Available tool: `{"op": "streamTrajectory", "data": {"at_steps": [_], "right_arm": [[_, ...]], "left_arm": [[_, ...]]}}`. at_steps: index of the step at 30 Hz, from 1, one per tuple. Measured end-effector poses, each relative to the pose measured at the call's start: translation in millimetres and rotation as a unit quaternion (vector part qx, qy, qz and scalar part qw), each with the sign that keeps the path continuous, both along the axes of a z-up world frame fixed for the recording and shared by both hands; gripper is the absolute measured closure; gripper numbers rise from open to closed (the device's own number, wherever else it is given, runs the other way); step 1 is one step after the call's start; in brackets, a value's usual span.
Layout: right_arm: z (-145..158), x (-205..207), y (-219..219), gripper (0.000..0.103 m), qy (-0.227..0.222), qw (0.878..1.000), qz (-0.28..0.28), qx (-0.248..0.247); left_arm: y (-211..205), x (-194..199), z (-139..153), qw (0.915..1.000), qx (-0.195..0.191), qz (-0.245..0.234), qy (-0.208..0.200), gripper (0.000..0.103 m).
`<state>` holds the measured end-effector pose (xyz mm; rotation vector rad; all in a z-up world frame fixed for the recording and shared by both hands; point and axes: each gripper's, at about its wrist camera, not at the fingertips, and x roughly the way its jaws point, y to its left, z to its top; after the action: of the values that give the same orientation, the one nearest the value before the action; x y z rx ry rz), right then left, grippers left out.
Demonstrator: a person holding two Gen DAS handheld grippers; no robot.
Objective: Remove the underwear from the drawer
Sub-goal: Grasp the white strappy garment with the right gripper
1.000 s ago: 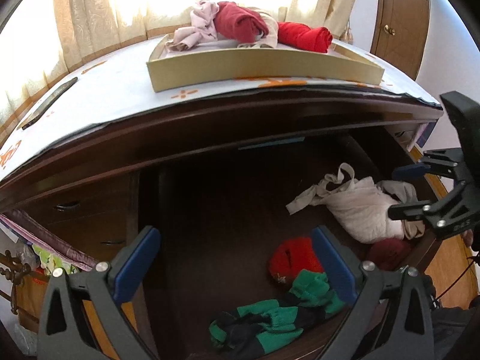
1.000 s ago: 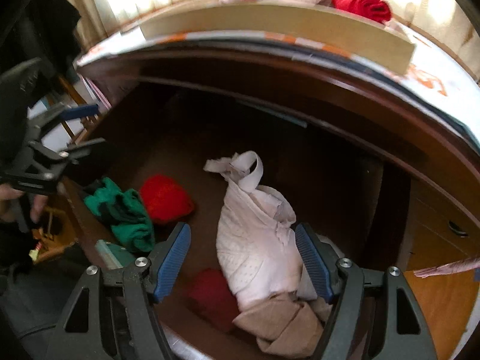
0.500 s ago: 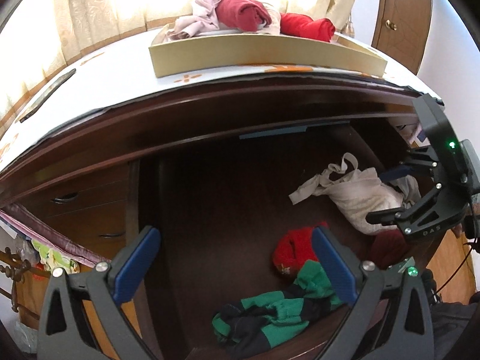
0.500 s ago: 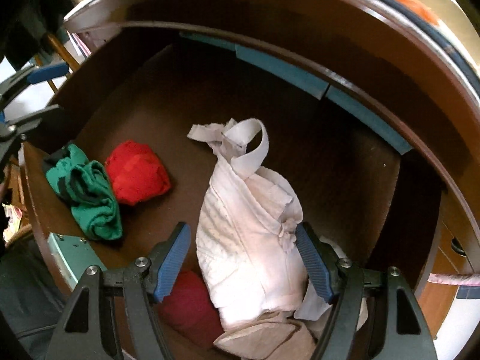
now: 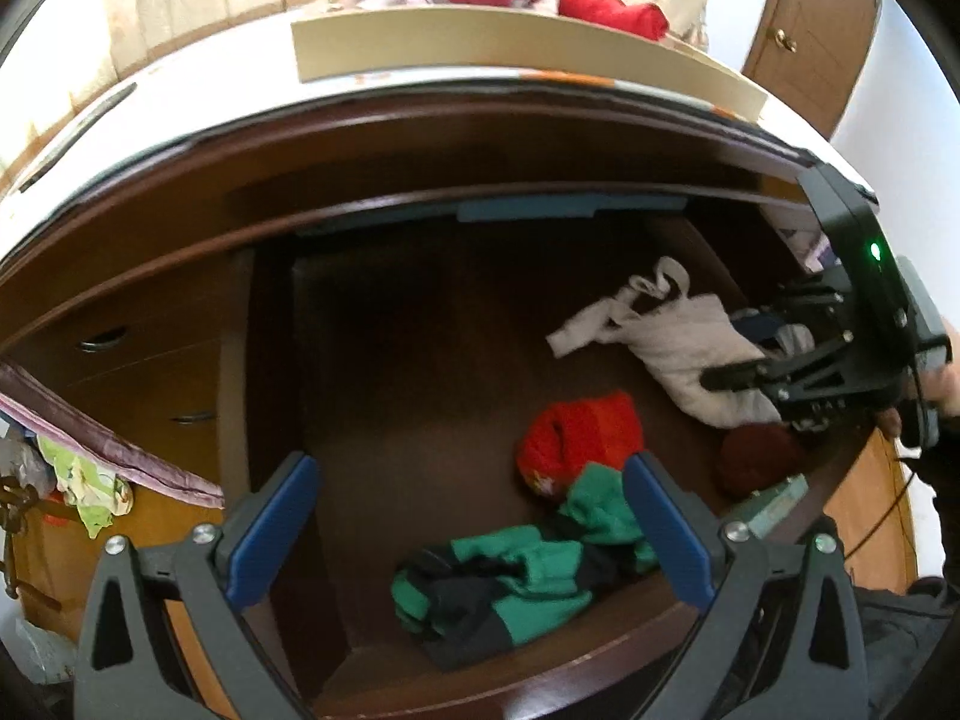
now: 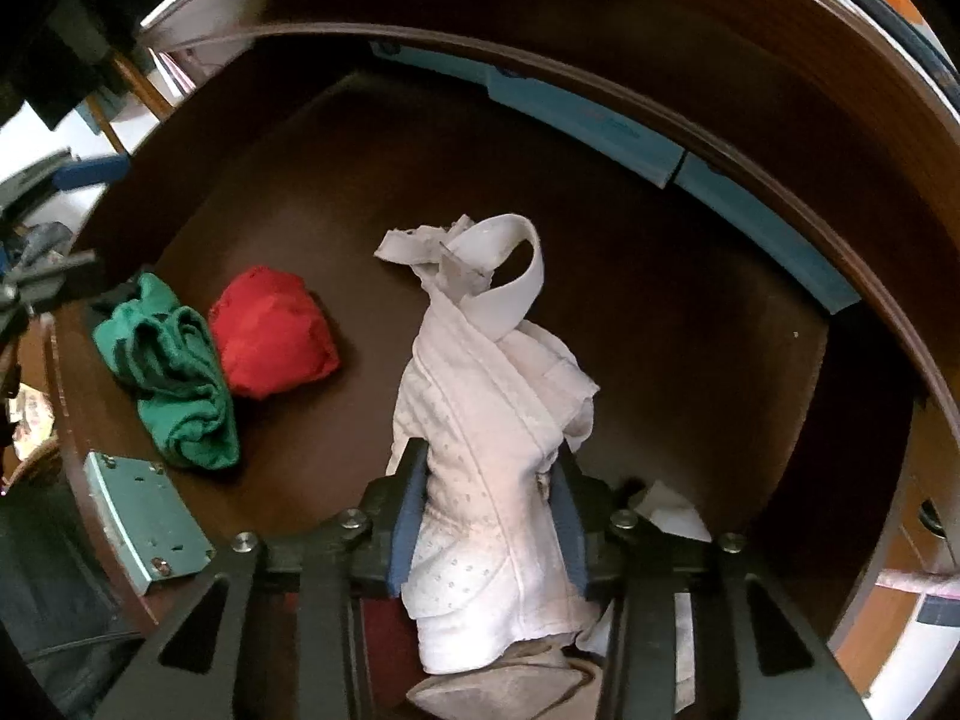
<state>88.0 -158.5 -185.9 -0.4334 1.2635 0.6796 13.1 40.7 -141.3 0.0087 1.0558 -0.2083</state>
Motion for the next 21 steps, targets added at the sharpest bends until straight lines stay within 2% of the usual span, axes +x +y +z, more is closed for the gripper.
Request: {"op": "streamTrajectory", "data": {"at_steps": [3,7,12,14,21], "right_arm": [[3,-7,-8,0.063,0.003,1.000,0.000,0.010],[3,-2,-17,0.063,0.009,1.000,0.003,0.022],[9,-2,-20,0.064,0.012,0.999,0.001,0.035],[10,-1,-25,0.064,0.013,0.999,0.002,0.038],[9,-4,-24,0.065,0.009,0.999,-0.008,0.042]], "left_arm": [[-7,4,1,0.9997,0.010,-0.017,0.015,0.001],[0,11,6,0.9992,0.026,-0.008,0.030,0.001],[0,12,9,0.9986,0.013,-0.013,0.050,0.001],[-6,12,6,0.9976,0.007,-0.026,0.063,0.001],[-37,30,-11,0.9949,0.033,-0.050,0.081,0.001]]}}
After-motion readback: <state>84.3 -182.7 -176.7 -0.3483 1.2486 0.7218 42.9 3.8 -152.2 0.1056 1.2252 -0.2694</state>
